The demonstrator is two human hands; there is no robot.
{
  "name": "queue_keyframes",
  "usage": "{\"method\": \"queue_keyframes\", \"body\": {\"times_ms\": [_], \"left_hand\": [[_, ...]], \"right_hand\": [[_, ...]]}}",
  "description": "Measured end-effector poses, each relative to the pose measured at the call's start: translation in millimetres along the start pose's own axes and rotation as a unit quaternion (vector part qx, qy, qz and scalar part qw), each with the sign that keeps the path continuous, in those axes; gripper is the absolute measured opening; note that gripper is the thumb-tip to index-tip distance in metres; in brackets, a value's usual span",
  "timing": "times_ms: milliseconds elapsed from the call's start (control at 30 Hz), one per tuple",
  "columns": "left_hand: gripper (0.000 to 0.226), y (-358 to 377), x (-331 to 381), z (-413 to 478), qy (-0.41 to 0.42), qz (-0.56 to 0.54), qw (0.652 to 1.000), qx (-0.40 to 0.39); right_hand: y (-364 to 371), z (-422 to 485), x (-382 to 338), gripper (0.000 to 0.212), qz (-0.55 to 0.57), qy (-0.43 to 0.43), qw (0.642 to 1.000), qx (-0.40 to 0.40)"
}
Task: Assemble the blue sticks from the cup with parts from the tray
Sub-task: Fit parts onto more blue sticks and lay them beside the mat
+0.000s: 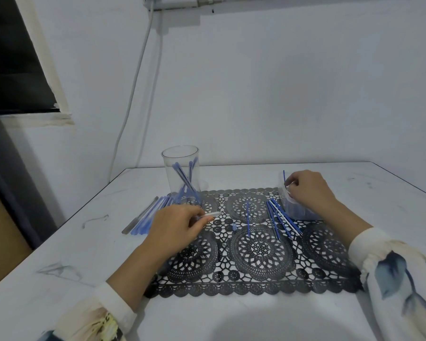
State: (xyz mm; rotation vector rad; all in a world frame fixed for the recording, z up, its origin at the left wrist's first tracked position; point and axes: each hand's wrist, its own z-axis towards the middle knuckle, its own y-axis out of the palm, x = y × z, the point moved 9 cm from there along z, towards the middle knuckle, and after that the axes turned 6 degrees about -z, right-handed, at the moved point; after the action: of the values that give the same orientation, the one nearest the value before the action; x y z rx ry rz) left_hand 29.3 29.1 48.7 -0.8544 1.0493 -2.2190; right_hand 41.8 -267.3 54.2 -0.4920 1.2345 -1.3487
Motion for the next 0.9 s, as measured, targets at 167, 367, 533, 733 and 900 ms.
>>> {"method": "queue_keyframes", "body": {"times_ms": [167, 367, 533, 733, 900], "left_hand": [[0.031, 1.2, -0.8, 0.2, -0.002, -0.005, 1.0, -0.001], [0.029, 1.8, -1.3, -0.2, -0.003, -0.004, 1.0, -0.001], [0.029, 3.1, -1.8, -0.1, -0.003, 0.0, 1.0, -0.003], [0.028, 3.4, -3.7, 0.3, -0.007, -0.003, 1.0, -0.004], [0.028, 3.8, -3.0, 1.2, -0.006, -0.004, 1.0, -0.007]], "right_hand": [[6.2, -2.9, -0.8, 0.03, -0.014, 0.009, 0.998, -0.055], [11.2, -5.7, -5.0, 0.034, -0.026, 0.005, 0.994, -0.102], [10.3, -5.4, -3.4, 0.031, -0.005, 0.021, 0.995, -0.097], [1.1, -3.9, -0.1, 0.031, 0.013, 0.038, 0.998, -0.051], [-5.9, -3.5, -6.9, 0.03, -0.039, 0.005, 0.999, -0.006]]}}
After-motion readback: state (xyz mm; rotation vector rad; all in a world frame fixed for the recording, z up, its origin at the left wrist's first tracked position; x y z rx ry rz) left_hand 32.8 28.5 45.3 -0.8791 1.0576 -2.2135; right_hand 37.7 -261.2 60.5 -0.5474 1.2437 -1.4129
